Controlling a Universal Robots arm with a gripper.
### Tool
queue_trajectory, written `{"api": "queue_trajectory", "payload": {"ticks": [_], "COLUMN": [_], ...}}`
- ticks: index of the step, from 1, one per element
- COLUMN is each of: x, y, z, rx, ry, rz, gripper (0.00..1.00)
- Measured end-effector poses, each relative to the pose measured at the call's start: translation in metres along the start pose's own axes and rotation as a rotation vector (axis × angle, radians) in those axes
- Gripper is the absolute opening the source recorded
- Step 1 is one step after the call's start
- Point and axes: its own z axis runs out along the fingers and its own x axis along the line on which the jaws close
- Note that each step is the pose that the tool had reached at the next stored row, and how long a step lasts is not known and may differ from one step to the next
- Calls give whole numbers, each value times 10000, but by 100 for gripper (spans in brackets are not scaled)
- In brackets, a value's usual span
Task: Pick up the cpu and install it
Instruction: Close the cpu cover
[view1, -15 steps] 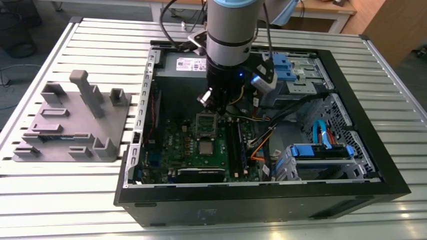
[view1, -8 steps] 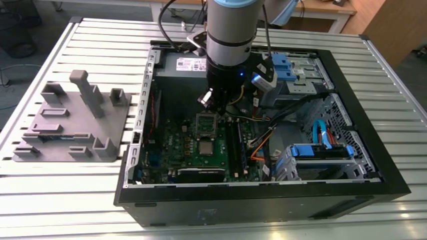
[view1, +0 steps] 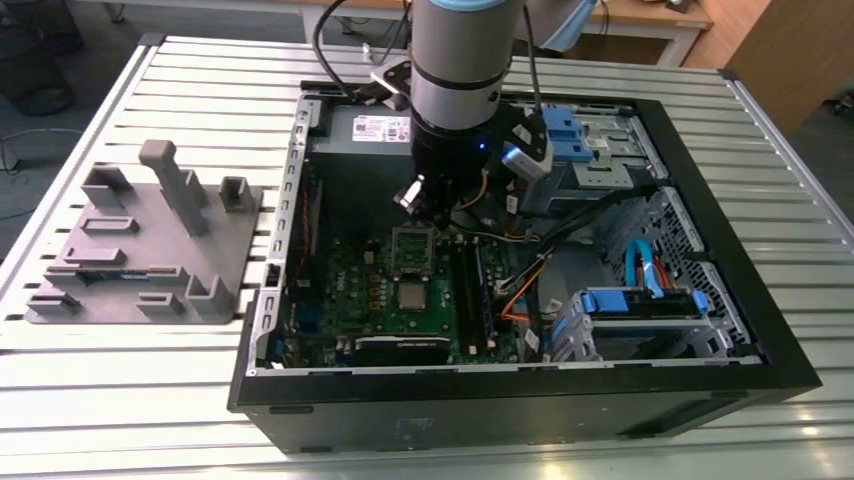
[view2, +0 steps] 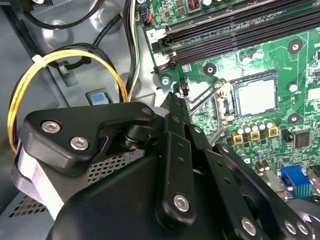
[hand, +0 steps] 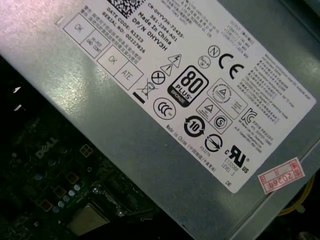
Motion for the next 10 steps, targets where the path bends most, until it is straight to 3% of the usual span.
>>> {"api": "queue_trajectory", "payload": {"ticks": [10], "x": [7], "y": [6], "z": [-28], "rx": [-1], "ry": [-1], "rz": [-100], "gripper": [11]}}
